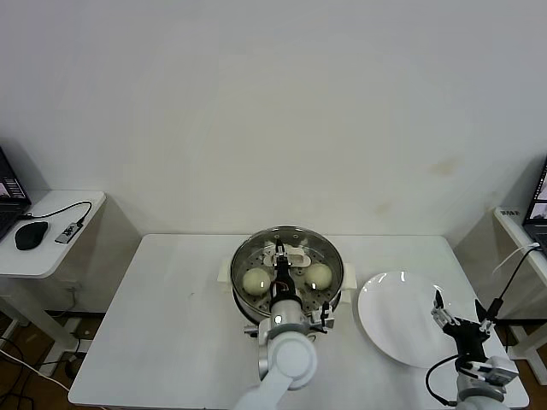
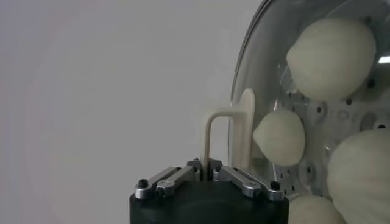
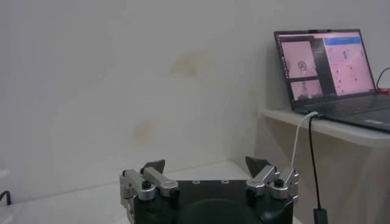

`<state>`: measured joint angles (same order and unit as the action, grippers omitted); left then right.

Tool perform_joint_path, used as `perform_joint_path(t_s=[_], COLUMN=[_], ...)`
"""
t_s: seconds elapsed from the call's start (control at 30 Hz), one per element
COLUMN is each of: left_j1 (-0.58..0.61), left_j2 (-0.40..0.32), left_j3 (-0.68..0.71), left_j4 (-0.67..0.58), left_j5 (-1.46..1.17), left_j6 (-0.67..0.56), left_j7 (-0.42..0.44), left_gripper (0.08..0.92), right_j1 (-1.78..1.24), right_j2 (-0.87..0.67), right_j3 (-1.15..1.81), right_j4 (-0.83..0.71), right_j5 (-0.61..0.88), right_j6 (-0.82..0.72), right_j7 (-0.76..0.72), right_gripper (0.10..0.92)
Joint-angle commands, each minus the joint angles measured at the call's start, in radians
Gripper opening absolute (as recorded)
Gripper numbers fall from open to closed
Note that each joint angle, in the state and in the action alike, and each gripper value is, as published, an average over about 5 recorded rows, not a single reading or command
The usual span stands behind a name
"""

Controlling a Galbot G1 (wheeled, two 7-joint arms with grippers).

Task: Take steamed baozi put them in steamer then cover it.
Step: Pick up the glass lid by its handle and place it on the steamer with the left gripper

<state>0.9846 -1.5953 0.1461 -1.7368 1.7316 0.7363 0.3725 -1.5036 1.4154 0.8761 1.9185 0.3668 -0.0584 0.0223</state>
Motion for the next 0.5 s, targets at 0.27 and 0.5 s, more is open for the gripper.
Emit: perform_joint_path(t_s=[0.27,0.5], left_j1=[0.039,0.063], left_j2=[0.033,0.054], left_j3=[0.046,0.061], left_j4=[-0.136,-0.203], left_j5=[-0.008,-0.029], left_j6=[0.010,0.010], left_j7=[0.004,0.017], left_gripper=[0.470,0.678], right_j1=[-0.001,-0.001], right_j2=[-0.001,0.001], right_j3=[0.001,0.000], right_j4=[-0.002,-0.002], right_j5=[-0.001,-0.003], right_j6=[0.002,0.001], right_j7=[0.000,0.000], right_gripper=[0.823,0.823])
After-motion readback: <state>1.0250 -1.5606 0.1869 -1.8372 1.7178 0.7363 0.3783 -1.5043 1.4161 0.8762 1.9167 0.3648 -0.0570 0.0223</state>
